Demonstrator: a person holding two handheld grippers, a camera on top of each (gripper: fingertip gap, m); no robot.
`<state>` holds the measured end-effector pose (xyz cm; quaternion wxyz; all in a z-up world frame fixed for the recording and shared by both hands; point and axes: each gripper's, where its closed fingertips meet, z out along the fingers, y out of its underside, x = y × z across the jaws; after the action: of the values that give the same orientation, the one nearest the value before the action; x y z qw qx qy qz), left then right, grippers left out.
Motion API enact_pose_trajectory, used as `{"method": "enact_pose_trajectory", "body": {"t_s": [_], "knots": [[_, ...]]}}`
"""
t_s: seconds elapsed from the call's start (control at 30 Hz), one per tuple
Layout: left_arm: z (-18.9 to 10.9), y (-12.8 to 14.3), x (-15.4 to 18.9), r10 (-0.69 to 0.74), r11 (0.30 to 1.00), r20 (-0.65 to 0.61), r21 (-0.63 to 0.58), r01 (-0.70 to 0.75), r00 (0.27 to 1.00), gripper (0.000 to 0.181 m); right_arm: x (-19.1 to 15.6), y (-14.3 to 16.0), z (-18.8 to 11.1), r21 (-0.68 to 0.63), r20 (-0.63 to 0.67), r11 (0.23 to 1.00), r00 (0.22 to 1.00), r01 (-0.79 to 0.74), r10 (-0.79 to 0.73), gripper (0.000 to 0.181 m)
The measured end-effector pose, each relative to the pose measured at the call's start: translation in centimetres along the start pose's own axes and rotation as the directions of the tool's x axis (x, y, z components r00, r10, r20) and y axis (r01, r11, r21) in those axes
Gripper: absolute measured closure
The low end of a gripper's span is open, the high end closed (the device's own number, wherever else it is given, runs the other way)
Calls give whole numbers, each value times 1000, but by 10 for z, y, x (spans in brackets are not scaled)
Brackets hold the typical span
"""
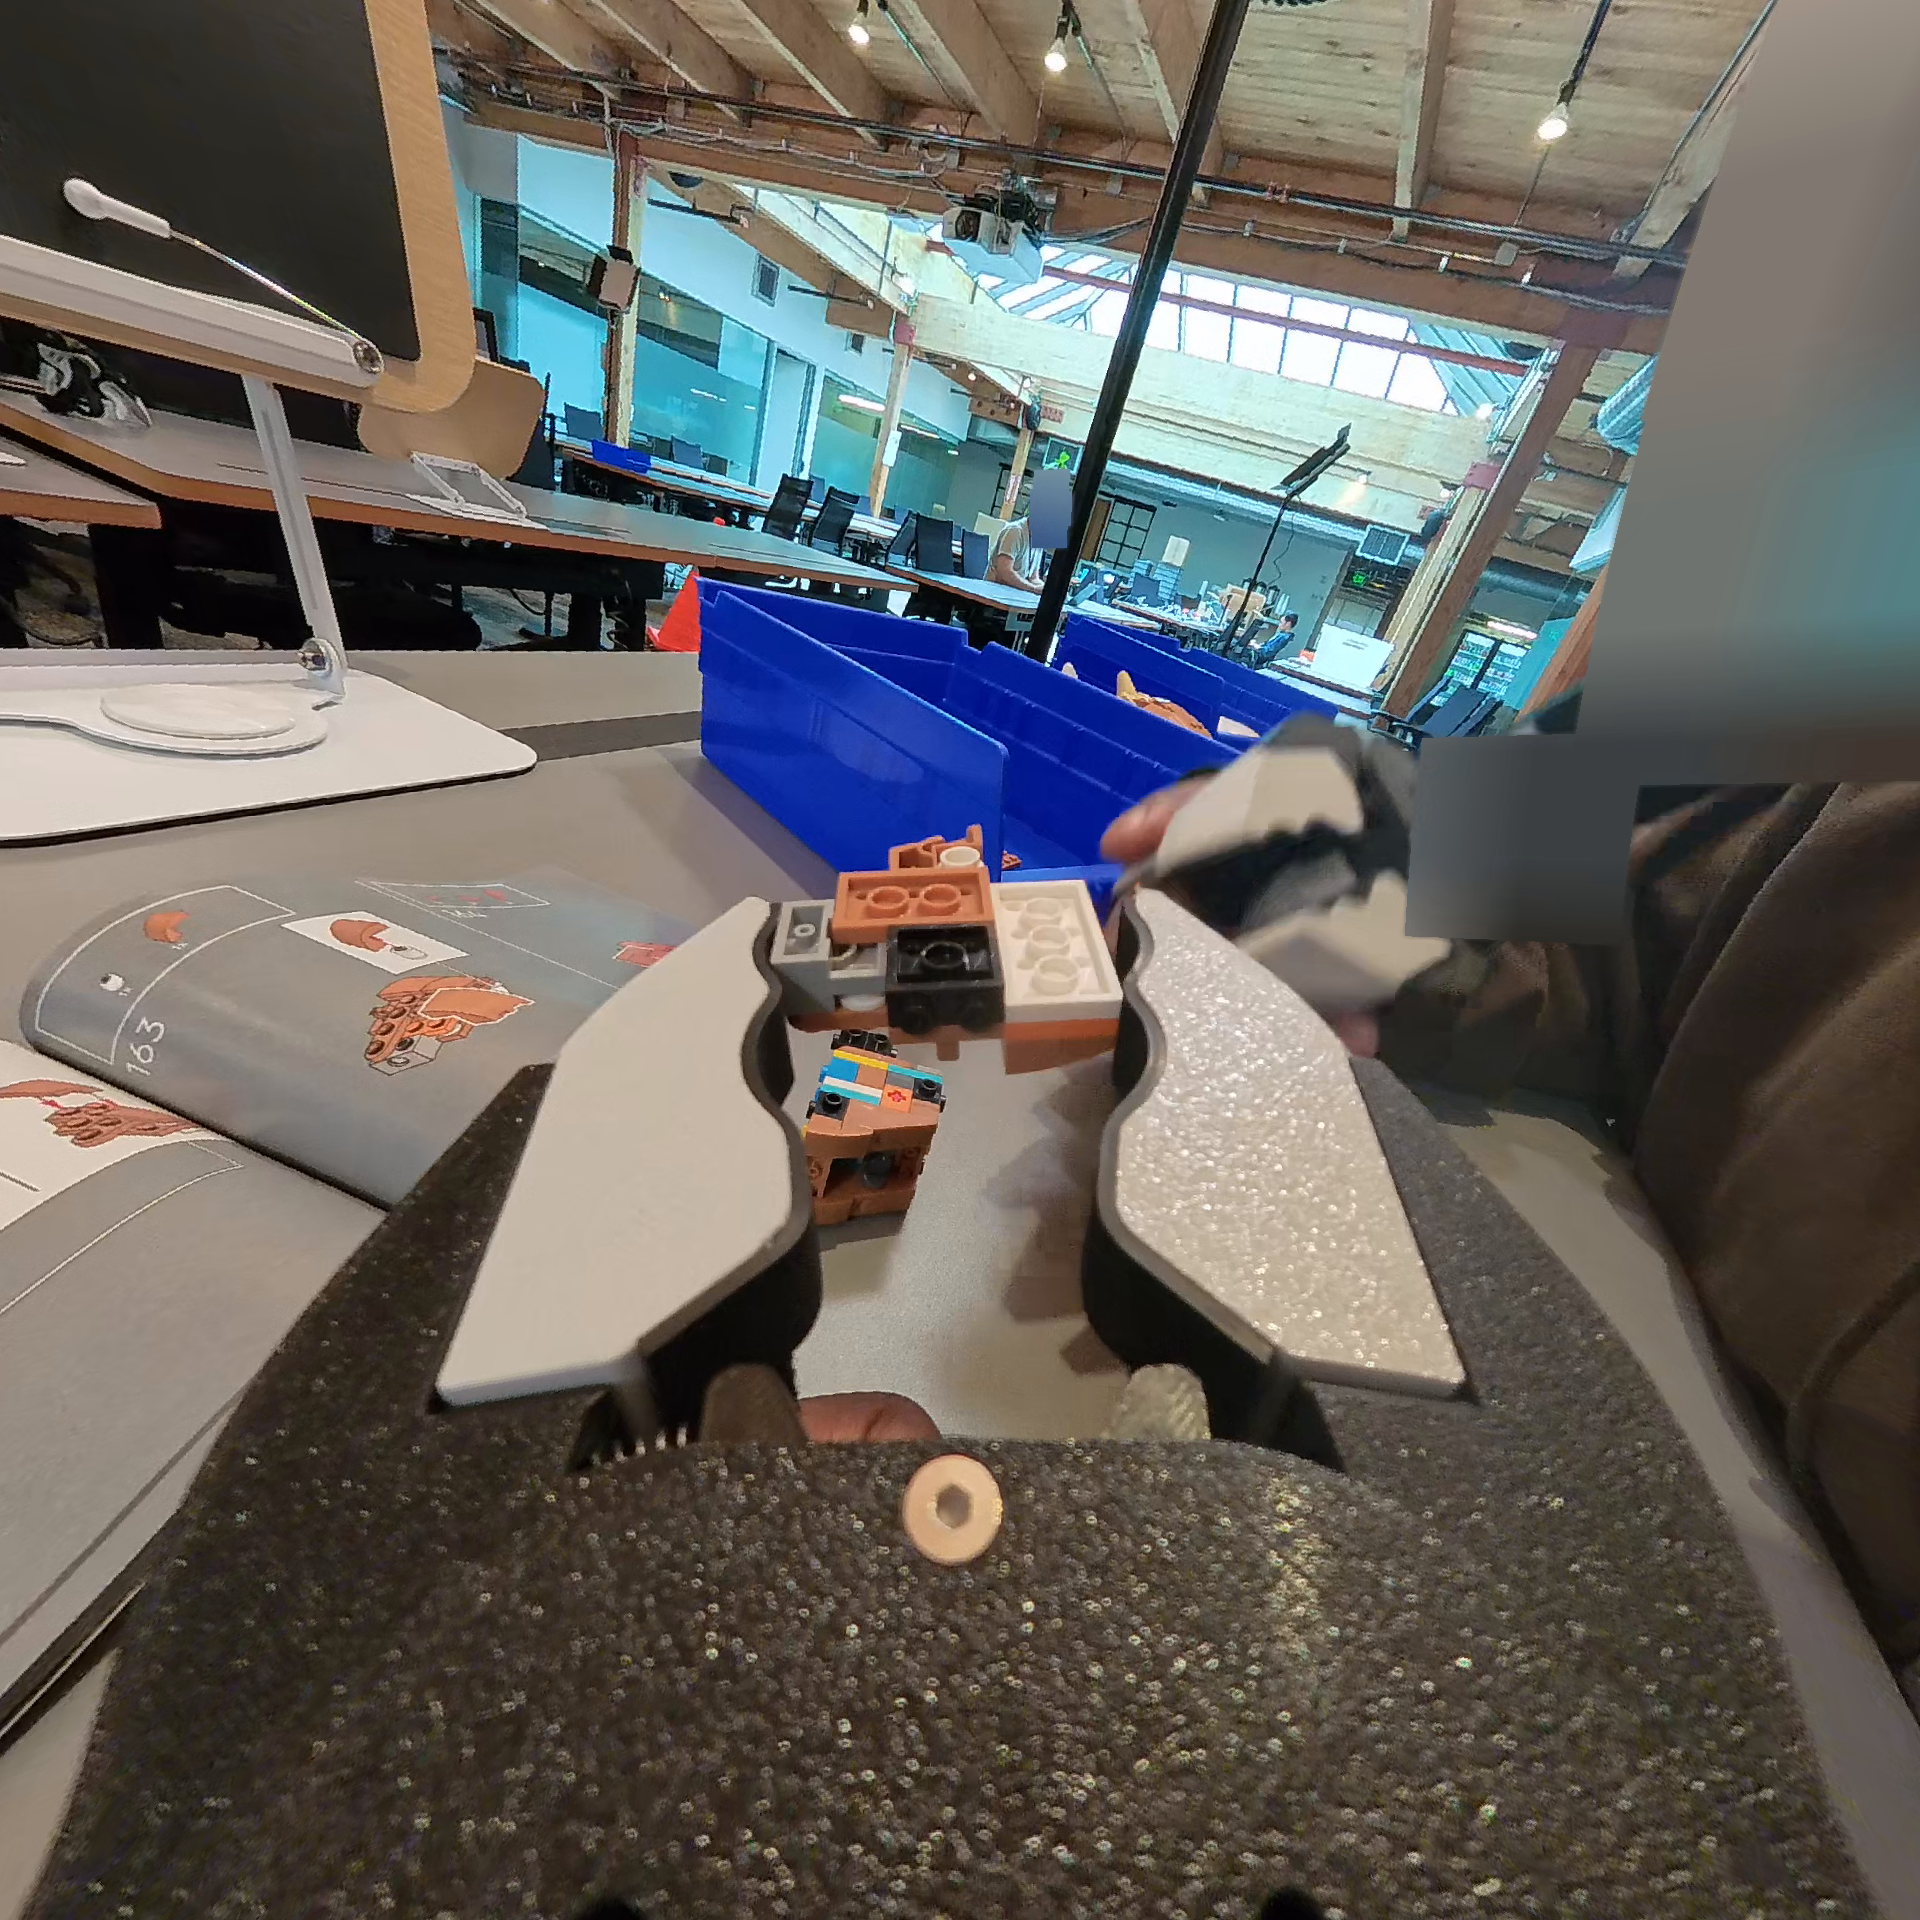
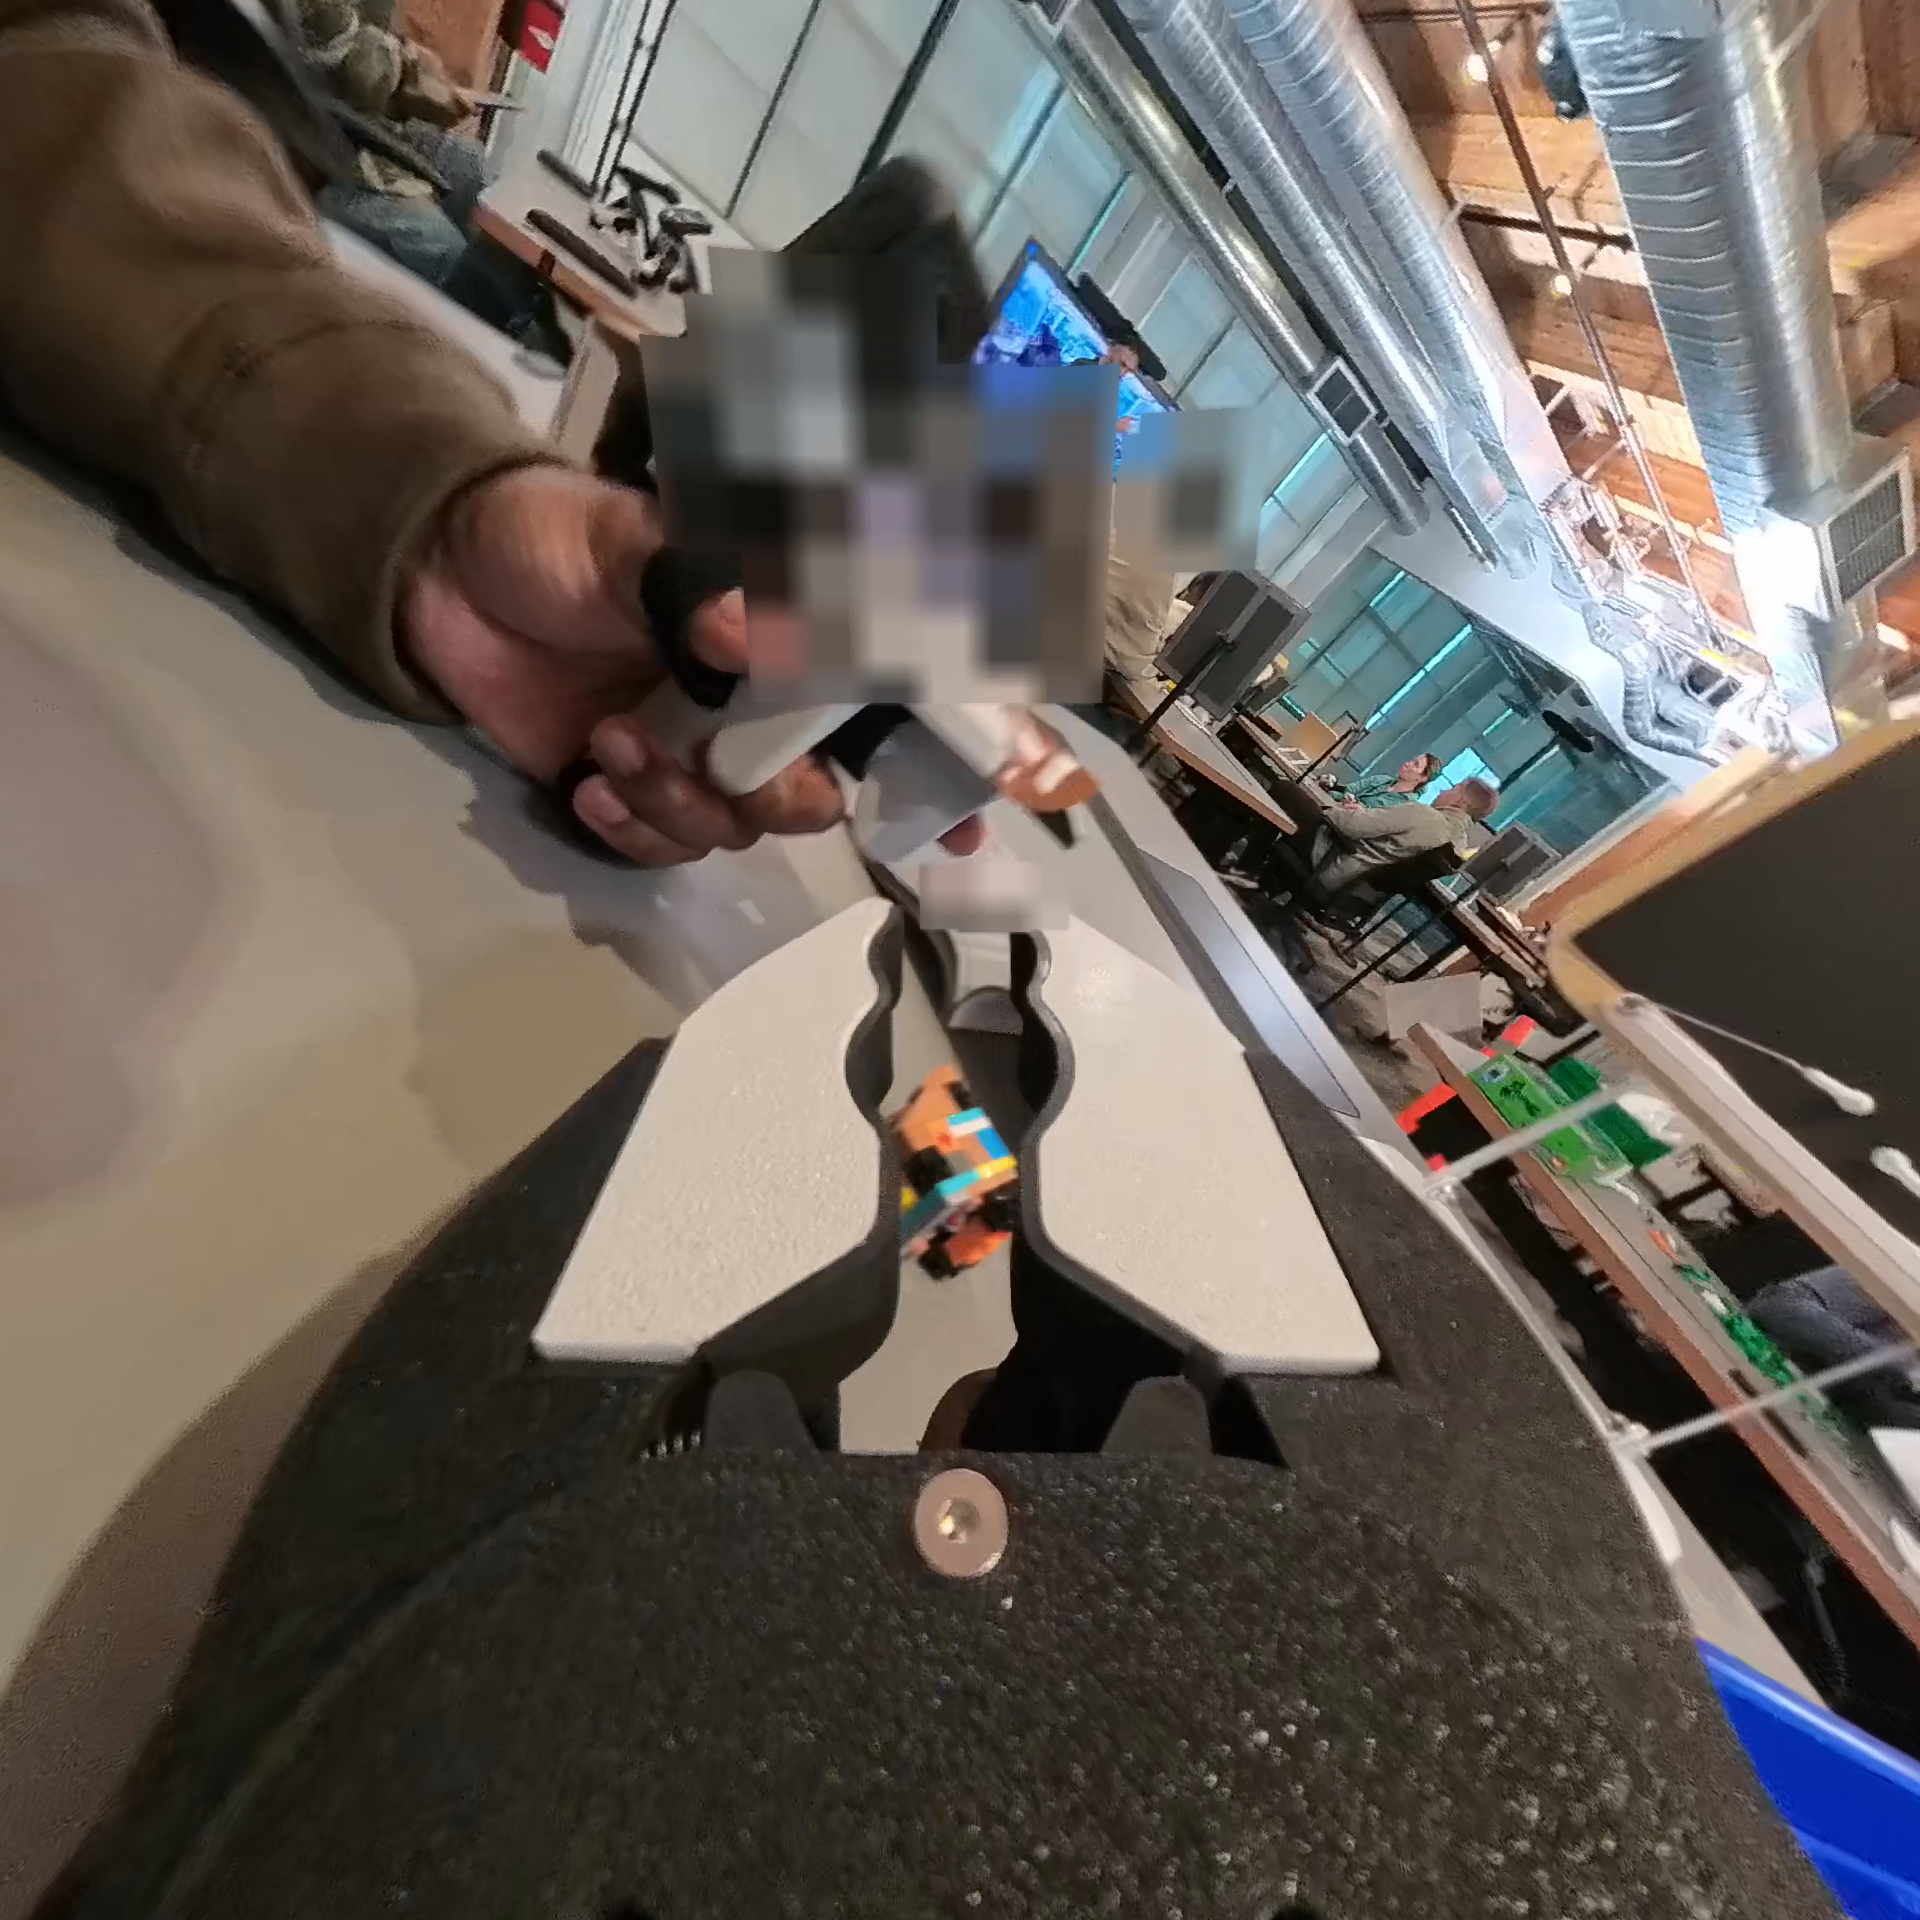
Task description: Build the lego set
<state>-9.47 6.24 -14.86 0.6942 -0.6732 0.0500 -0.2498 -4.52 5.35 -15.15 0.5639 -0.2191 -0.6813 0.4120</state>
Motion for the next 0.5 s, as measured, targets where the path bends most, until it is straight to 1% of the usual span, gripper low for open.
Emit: {"method": "enact_pose_trajectory", "body": {"t_s": [0.07,0.1,0.17,0.23,0.3,0.37,0.4,0.43,0.5], "knots": [[0,0,0,-2,1000,1,1,2,1000,121,21,-17,-15,8,13,999,999,-41,41,166],[0,0,-1,-4,1000,2,2,4,1000,121,32,-21,-25,-22,50,999,998,-37,38,167],[0,0,-2,-11,1000,2,2,11,1000,121,63,-11,-50,-170,90,985,996,-8,24,167],[0,-1,-3,-18,1000,5,5,18,1000,121,95,16,-79,-352,103,936,994,2,37,166],[0,-1,-3,-22,1000,4,6,22,1000,121,118,57,-103,-519,113,855,991,-6,76,165],[0,-1,-3,-18,1000,2,5,18,1000,121,122,104,-122,-672,165,740,976,5,143,163],[1,-1,-3,-17,1000,1,3,17,1000,121,118,125,-131,-733,200,680,964,28,175,163],[1,0,-3,-17,1000,0,1,17,1000,121,112,143,-138,-779,238,624,948,58,210,163],[1,0,-3,-20,1000,0,2,20,1000,121,104,166,-146,-832,289,541,926,118,243,163]]}}
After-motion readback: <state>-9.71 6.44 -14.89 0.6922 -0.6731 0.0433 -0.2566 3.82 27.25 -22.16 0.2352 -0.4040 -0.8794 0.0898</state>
